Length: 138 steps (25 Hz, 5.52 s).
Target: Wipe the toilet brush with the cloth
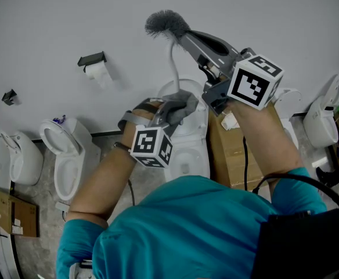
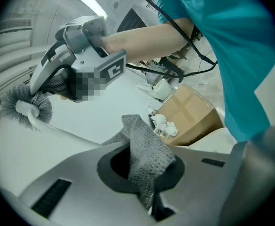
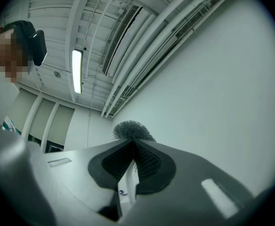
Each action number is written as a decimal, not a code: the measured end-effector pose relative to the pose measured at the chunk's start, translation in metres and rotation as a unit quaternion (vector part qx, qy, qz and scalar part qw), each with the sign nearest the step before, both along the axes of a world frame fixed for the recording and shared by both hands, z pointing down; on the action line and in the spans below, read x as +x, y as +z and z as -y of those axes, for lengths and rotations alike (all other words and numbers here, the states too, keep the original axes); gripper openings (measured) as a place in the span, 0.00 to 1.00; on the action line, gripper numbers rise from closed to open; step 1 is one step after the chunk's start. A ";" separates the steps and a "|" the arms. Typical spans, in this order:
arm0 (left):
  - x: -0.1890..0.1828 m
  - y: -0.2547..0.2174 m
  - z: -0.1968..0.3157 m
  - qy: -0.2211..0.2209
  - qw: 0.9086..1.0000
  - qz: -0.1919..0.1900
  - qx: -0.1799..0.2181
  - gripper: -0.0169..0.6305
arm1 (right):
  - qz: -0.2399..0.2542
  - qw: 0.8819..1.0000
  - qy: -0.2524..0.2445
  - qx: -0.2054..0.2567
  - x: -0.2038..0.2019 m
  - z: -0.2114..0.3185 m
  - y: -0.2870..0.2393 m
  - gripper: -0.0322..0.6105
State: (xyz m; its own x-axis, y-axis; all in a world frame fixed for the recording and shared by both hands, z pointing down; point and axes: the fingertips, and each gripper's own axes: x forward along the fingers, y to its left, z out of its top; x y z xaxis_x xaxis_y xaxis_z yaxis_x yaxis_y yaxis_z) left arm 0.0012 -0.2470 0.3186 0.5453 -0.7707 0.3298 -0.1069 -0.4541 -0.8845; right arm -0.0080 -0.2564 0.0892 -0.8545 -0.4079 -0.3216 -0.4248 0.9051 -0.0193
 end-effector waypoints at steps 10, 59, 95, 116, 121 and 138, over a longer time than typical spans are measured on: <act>-0.003 0.034 0.001 -0.009 1.000 0.012 -0.025 0.05 | 0.012 1.000 -0.003 -0.003 0.002 0.000 -0.003 0.07; -0.067 -0.171 -0.005 0.323 0.599 -0.598 -0.423 0.05 | 0.036 0.981 -0.178 -0.075 -0.014 -0.007 0.012 0.07; -0.043 -0.111 -0.042 0.366 0.570 -0.551 -0.487 0.05 | 0.074 0.982 -0.166 -0.053 -0.010 -0.011 -0.004 0.07; -0.023 -0.053 -0.072 0.374 0.550 -0.502 -0.553 0.05 | 0.086 0.982 -0.166 -0.028 -0.008 -0.020 -0.013 0.07; -0.020 -0.041 -0.077 0.372 0.542 -0.496 -0.568 0.05 | 0.087 0.982 -0.164 -0.025 -0.008 -0.020 -0.015 0.07; -0.015 0.002 -0.099 0.366 0.537 -0.470 -0.597 0.05 | 0.095 0.984 -0.150 -0.018 -0.005 -0.019 -0.017 0.07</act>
